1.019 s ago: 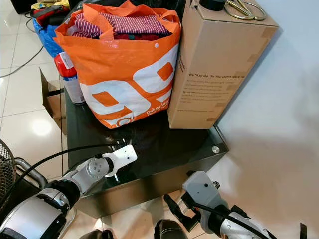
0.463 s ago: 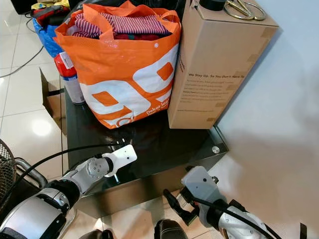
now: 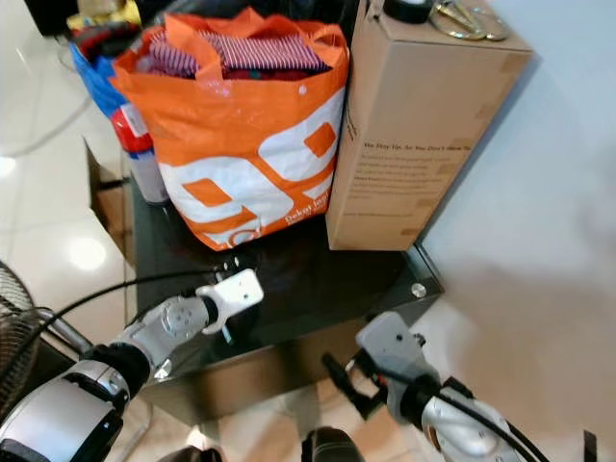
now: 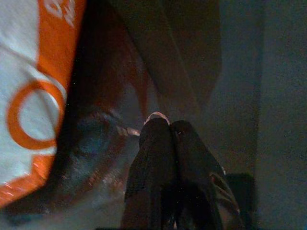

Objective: Hang keys on a hook

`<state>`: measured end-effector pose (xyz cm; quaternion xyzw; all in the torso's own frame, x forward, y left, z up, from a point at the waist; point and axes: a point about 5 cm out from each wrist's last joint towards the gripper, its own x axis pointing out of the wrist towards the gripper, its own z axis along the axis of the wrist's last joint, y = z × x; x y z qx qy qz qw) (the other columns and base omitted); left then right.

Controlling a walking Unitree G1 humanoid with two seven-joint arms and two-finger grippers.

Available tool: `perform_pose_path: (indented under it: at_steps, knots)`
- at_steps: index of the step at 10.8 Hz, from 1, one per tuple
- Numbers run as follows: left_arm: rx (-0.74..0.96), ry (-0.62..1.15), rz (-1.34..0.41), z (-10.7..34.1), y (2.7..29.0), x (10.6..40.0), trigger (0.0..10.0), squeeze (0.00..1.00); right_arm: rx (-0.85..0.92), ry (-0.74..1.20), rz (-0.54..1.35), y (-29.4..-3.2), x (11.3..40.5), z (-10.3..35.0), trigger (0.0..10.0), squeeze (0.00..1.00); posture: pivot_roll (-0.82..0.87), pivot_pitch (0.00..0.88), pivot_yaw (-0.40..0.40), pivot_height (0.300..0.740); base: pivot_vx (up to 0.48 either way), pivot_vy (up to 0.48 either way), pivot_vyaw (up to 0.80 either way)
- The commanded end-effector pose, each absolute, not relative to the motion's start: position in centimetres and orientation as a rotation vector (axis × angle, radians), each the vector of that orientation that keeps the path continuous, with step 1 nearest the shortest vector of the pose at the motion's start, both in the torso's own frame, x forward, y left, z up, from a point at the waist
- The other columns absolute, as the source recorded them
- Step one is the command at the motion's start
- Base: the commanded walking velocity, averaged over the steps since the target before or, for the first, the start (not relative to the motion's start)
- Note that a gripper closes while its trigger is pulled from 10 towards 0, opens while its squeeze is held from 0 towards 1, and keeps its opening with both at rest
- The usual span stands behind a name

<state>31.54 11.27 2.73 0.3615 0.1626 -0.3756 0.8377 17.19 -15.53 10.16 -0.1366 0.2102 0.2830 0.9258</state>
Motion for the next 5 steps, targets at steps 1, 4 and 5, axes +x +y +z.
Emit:
perform_pose_path:
  at_steps: [1, 4, 5]
  knots:
    - [0.755, 0.287, -0.812, 3.5, 11.2, 31.8, 0.0, 0.0, -0.278, 0.413, 0.543, -15.9, 17.8, 10.1, 10.0, 0.0, -0.3, 0.0, -0.008, 0.74, 0.0, 0.0, 0.0]
    - [0.545, 0.061, -0.803, 7.9, 10.6, 32.9, 0.0, 0.0, -0.256, 0.351, 0.45, -16.0, 19.6, 9.6, 10.0, 0.0, -0.24, 0.0, 0.022, 0.74, 0.0, 0.0, 0.0]
    - [0.421, -0.013, -0.816, 10.1, 10.1, 33.0, 0.0, 0.0, -0.248, 0.316, 0.367, -16.5, 20.2, 9.7, 10.0, 0.0, -0.21, 0.0, 0.027, 0.74, 0.0, 0.0, 0.0]
